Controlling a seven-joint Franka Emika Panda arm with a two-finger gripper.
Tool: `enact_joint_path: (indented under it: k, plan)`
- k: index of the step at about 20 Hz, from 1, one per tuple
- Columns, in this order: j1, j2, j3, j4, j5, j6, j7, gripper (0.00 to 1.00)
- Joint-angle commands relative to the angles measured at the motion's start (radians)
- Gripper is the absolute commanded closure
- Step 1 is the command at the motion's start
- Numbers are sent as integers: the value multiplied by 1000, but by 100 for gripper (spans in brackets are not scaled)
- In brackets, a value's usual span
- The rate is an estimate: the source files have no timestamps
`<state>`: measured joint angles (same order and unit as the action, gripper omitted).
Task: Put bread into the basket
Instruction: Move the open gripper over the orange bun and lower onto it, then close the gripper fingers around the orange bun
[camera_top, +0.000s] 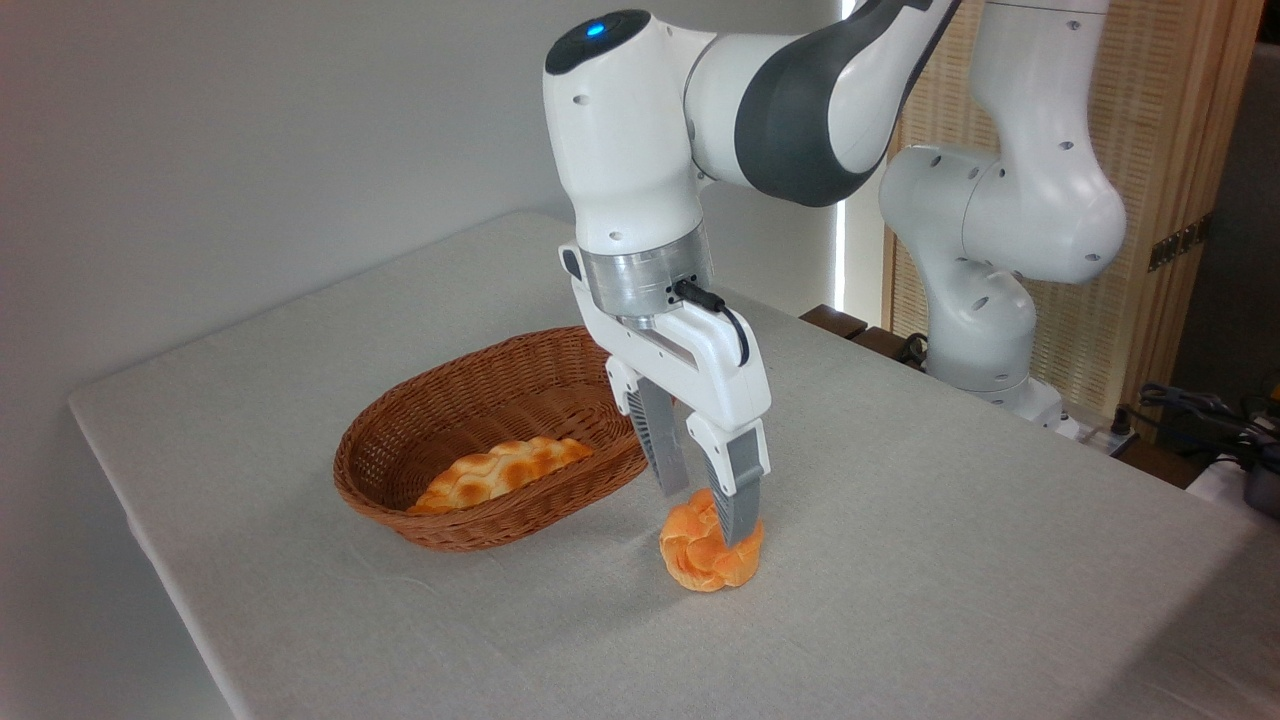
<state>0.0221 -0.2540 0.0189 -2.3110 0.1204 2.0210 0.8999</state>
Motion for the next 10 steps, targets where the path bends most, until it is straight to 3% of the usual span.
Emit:
enact_joint_path:
  k: [1, 6, 10]
  plan:
    - [-1, 2, 0, -18, 47, 27, 7, 0]
    - [-10, 12, -20, -87, 47, 110, 4, 1]
    - [-8, 13, -20, -87, 47, 110, 4, 48]
